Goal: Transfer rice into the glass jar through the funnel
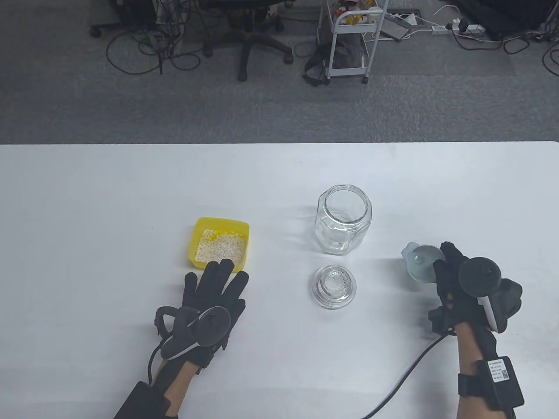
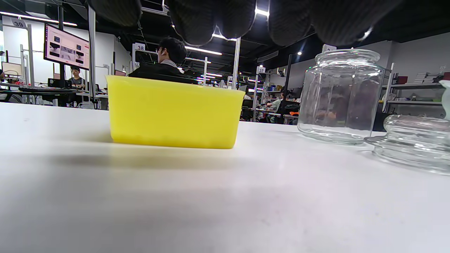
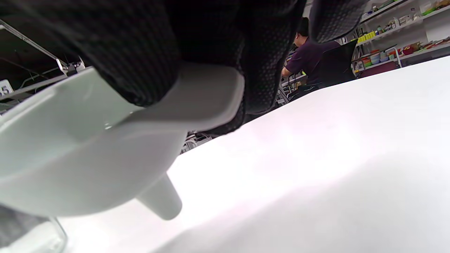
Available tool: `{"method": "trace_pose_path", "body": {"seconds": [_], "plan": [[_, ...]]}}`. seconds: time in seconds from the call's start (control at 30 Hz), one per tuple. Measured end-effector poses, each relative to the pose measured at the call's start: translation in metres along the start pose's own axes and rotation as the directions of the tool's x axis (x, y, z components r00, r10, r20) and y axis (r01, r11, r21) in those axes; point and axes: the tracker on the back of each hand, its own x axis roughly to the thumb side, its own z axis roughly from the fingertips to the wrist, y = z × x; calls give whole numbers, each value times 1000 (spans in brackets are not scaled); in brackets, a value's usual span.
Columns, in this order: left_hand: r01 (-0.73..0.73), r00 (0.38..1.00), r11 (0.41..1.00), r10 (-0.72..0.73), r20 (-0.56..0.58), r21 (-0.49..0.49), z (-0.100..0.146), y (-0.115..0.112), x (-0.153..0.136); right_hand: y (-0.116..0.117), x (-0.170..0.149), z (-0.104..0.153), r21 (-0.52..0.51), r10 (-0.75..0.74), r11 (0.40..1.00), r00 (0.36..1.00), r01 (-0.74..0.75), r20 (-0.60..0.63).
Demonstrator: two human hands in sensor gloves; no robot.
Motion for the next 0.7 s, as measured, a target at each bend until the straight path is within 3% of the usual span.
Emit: {"method": "trace_pose_path", "body": {"seconds": [0.37,0.5,0.7], "plan": [[-1,1000,1000,1,-2,-3,0,0,-1,-51,42,-5,-22,-79,997,996,80,49],[-1,1000,1000,1,-1,-1,0,0,0,-78,77,-5,-44,-103,993,987,109,121],[-2,1000,1000,2,0,8,0,0,-1,-99,129,-11,-41,-105,992,973,116,205]]}}
